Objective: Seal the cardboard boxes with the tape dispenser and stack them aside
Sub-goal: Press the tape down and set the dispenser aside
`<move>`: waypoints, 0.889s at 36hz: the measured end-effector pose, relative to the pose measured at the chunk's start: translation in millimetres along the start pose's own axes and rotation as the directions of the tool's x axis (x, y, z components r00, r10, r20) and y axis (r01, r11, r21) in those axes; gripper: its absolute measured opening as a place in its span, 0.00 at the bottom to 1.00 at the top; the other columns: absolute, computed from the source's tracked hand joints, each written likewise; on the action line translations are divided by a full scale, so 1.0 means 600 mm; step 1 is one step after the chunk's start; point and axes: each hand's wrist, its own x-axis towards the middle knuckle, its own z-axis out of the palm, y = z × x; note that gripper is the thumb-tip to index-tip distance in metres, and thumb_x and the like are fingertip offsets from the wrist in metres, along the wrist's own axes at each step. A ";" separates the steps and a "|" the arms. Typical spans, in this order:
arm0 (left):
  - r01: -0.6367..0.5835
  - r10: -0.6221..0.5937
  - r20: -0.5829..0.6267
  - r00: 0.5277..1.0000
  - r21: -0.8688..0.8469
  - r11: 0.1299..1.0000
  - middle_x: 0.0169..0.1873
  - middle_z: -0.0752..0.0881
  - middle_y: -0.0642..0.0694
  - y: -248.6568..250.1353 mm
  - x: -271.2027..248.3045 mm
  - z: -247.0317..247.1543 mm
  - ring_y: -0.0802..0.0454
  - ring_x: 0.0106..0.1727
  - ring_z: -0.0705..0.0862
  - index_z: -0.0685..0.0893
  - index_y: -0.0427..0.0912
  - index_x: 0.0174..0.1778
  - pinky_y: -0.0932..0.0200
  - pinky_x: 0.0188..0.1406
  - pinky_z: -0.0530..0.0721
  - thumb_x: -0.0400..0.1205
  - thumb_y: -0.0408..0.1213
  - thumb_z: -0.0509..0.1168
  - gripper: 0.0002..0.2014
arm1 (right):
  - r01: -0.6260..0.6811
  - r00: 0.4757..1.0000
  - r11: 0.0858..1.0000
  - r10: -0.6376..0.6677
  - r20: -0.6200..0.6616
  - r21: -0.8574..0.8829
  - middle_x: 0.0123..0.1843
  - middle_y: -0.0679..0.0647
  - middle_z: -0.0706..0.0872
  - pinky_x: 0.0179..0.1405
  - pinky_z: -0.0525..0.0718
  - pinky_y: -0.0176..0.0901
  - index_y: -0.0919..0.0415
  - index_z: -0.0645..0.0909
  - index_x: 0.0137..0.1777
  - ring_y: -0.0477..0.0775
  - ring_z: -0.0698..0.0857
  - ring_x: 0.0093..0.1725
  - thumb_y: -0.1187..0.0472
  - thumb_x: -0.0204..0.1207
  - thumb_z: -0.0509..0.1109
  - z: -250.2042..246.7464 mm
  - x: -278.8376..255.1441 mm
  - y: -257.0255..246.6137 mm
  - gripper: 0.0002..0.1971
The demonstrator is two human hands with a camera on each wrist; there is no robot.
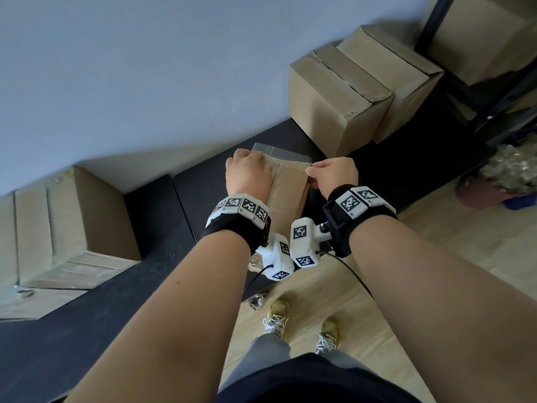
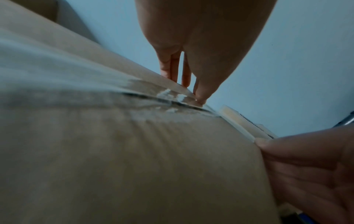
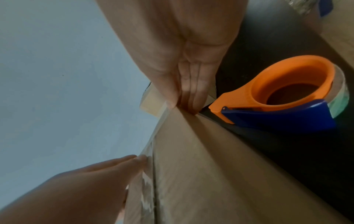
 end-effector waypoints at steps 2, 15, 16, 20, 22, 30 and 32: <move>-0.010 0.010 0.003 1.000 0.008 1.000 0.62 0.78 0.47 0.006 -0.002 -0.006 0.44 0.61 0.73 0.86 0.46 0.54 0.62 0.54 0.66 0.81 0.41 0.58 0.13 | -0.004 1.000 1.000 0.004 -0.003 -0.031 0.49 0.57 0.92 0.54 0.85 0.44 0.63 0.91 0.50 0.58 0.89 0.52 0.62 0.75 0.75 -0.002 -0.001 -0.005 0.08; -0.069 -0.001 0.195 0.981 0.349 0.935 0.80 0.59 0.37 0.054 -0.046 -0.009 0.36 0.80 0.60 0.56 0.37 0.82 0.35 0.79 0.53 0.60 0.84 0.54 0.64 | -0.123 0.986 0.992 0.127 0.108 -0.040 0.50 0.57 0.88 0.57 0.87 0.49 0.66 0.83 0.64 0.61 0.87 0.59 0.60 0.79 0.65 -0.043 0.006 -0.006 0.17; -0.076 -0.007 0.221 0.975 0.366 0.928 0.83 0.53 0.37 0.054 -0.046 -0.008 0.36 0.82 0.53 0.50 0.38 0.83 0.33 0.79 0.48 0.61 0.82 0.56 0.64 | -0.138 0.985 0.990 0.141 0.101 -0.036 0.43 0.52 0.85 0.54 0.87 0.44 0.67 0.83 0.66 0.59 0.87 0.55 0.61 0.80 0.65 -0.049 0.005 -0.003 0.17; -0.147 0.022 0.295 0.955 0.407 0.902 0.84 0.45 0.40 0.055 -0.035 -0.019 0.40 0.85 0.41 0.44 0.40 0.85 0.29 0.79 0.40 0.67 0.71 0.65 0.60 | -0.127 0.989 0.992 0.129 0.074 -0.024 0.40 0.49 0.79 0.52 0.85 0.43 0.67 0.82 0.68 0.60 0.86 0.59 0.62 0.81 0.65 -0.065 0.009 0.007 0.17; -0.211 0.070 0.343 0.937 0.395 0.894 0.85 0.43 0.42 0.053 -0.028 -0.028 0.42 0.84 0.38 0.43 0.43 0.85 0.28 0.78 0.39 0.68 0.64 0.71 0.59 | -0.112 0.990 0.993 0.114 0.080 -0.023 0.48 0.53 0.81 0.59 0.86 0.48 0.67 0.81 0.68 0.60 0.86 0.57 0.62 0.81 0.66 -0.066 0.013 0.010 0.18; -0.362 0.225 0.395 0.891 0.316 0.877 0.76 0.61 0.44 0.048 -0.024 -0.054 0.41 0.77 0.58 0.59 0.58 0.79 0.40 0.74 0.61 0.68 0.47 0.75 0.45 | -0.088 0.991 0.995 0.083 0.104 0.051 0.51 0.54 0.80 0.30 0.80 0.28 0.66 0.80 0.69 0.44 0.79 0.37 0.65 0.81 0.64 -0.066 0.018 0.002 0.17; -0.395 0.275 0.366 0.889 0.308 0.866 0.74 0.65 0.43 0.046 -0.029 -0.056 0.41 0.74 0.62 0.61 0.60 0.78 0.42 0.72 0.66 0.75 0.41 0.67 0.35 | -0.063 0.994 0.997 0.058 0.097 0.046 0.48 0.54 0.81 0.29 0.79 0.30 0.67 0.82 0.67 0.42 0.77 0.32 0.65 0.81 0.64 -0.063 0.018 -0.001 0.16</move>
